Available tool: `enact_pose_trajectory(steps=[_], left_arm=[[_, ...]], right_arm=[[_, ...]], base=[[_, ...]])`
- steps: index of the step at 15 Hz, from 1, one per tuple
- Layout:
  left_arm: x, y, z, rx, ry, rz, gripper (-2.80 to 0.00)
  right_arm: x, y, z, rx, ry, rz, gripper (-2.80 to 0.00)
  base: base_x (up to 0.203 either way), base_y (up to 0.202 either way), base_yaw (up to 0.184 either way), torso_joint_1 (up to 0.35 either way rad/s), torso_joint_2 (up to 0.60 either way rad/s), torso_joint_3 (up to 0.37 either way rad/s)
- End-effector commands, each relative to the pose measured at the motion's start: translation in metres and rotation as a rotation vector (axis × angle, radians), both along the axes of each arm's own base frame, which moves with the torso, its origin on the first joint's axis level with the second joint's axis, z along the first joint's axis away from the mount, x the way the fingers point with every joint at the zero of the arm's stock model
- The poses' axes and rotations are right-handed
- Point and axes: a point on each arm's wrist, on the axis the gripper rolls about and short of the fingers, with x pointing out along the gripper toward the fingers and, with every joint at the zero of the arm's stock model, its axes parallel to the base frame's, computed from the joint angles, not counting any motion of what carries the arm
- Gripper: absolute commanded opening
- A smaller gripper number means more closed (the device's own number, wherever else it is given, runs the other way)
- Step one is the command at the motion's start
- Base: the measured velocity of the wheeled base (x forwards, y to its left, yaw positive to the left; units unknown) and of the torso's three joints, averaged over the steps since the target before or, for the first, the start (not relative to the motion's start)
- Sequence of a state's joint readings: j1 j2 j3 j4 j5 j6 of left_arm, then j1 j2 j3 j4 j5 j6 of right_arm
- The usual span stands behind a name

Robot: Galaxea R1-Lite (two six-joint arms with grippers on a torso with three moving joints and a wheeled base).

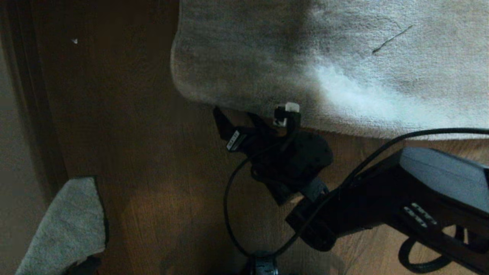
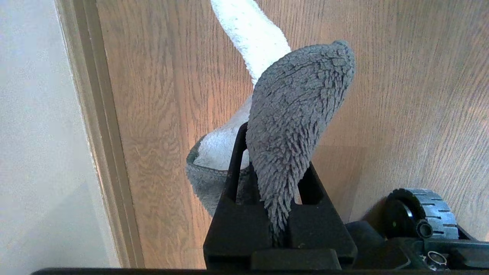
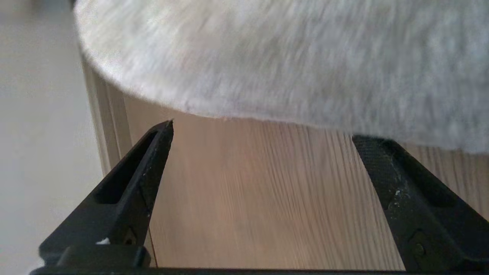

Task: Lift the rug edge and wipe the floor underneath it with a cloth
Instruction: Lift up the carpet

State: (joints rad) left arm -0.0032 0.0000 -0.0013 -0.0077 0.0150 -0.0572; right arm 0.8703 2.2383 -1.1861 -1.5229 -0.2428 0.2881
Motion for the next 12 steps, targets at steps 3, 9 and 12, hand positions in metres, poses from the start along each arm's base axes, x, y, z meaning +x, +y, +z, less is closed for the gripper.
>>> enact_pose_trajectory(steps=[3,9,12], left_arm=[[0.000,0.000,0.000,-0.001,0.000,0.000,-2.80],[0.000,0.000,0.000,-0.001,-0.001,0.000,-2.80],[0.000,0.000,0.000,-0.001,-0.002,0.000,-2.80]], right_arm=[[-0.004,-0.006,-0.022,0.011,0.081,-0.073,0.00],[0.002,-0.009,-0.037,0.028,0.148,-0.178,0.00],[-0.001,-0.014,-0.049,-0.015,0.179,-0.181,0.00]], base=[[0.000,0.000,0.000,0.000,0.00,0.000],[0.000,0.000,0.000,0.000,0.00,0.000],[0.000,0.000,0.000,0.000,0.00,0.000]])
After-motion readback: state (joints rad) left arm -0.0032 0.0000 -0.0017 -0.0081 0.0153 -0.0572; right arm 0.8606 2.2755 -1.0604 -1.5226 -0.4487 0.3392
